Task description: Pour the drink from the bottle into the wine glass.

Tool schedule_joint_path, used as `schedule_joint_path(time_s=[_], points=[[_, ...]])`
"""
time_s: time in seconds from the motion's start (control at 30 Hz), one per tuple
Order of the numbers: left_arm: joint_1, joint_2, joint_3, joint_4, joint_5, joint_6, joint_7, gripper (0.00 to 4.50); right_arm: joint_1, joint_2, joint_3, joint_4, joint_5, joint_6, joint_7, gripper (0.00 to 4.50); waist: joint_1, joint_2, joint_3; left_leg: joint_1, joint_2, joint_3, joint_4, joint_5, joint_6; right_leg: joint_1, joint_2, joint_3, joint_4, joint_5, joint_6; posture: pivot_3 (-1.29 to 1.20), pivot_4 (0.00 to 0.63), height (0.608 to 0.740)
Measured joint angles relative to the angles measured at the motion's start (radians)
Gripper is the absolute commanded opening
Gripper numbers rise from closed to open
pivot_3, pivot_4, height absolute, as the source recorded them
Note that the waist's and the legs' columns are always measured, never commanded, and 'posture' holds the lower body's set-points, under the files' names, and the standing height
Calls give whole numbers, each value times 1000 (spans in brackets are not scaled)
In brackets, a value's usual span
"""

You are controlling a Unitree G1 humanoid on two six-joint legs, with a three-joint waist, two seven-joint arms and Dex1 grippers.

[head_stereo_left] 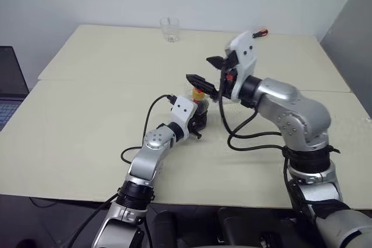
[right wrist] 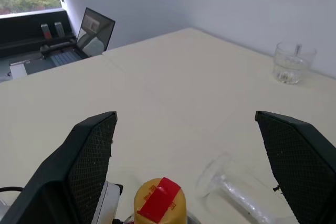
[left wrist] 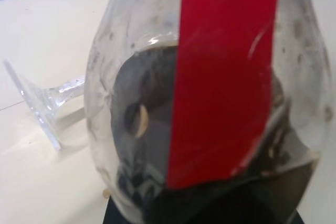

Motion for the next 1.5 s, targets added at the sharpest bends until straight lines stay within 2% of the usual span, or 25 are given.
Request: schedule_joint_path(time_s=[0.2,0.57,1.23,1.5], points=[[0,-1,0,0,0,0,1,770,0,41,50,15,-60,-21,-24,4500,0,0,0,0,0,0,0,0,0,0,0,0,0,0,0,0,150,740],[0,0,0,0,1,0,1,770,0,78,56,88,-119,-22,-64,4500,0,0,0,0,0,0,0,0,0,0,0,0,0,0,0,0,150,740],[2,0,0,-2,1,1,3,770,1,58,59,165,-159,-61,-4,4500,0,0,0,0,0,0,0,0,0,0,0,0,0,0,0,0,150,740],[6,1,-8,-21,1,10,2,770,30,-10,48,86,-120,-20,44,4500,0,0,0,0,0,0,0,0,0,0,0,0,0,0,0,0,150,740]])
